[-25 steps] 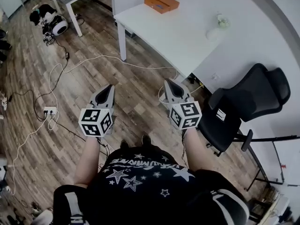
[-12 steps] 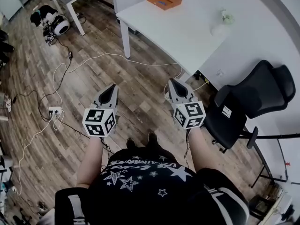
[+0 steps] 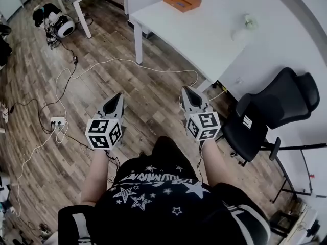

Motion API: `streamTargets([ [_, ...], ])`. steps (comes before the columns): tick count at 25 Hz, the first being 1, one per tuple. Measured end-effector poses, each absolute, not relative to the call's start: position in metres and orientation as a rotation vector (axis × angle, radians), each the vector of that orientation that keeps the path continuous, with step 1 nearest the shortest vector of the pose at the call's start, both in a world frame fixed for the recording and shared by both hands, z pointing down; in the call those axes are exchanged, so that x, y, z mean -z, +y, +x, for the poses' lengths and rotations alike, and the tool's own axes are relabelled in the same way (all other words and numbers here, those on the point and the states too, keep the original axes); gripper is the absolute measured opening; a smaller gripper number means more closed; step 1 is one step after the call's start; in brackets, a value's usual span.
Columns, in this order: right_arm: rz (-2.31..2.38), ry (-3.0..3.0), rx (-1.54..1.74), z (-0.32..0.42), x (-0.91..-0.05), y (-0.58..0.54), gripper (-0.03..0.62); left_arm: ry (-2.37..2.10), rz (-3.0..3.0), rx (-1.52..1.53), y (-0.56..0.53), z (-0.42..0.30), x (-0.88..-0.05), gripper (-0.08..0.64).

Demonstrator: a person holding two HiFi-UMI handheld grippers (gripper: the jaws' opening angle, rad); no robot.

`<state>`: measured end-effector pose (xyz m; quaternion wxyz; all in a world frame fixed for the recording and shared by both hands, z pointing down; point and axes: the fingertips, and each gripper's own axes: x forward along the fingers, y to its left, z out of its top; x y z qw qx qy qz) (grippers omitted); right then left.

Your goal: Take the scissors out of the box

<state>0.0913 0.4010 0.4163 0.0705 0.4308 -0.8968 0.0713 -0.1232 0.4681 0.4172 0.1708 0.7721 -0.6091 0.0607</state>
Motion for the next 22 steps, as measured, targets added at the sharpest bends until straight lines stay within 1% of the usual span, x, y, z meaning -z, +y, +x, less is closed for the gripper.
streamTargets([
  [4, 1.284, -2.675, -0.219, 0.085, -0.425, 0.385, 0.048, -1.724, 2.157, -0.167, 0.451, -0.138, -0.426, 0.015],
  [8, 1.29, -2.676, -0.232, 0.085, -0.432, 0.341, 0.048, -1.734, 2.135, -0.191, 0.415, -0.145, -0.436, 0.015],
  [15, 1.301, -2.683, -0.301, 0.088, -0.457, 0.203, 0.048, -1.751, 2.069, -0.211, 0.296, -0.149, -0.457, 0.015],
  [22, 1.257, -2.701, -0.265, 0.1, -0.45, 0.068, 0.048, -1.785, 2.087, -0.237, 0.161, -0.126, -0.438, 0.015],
])
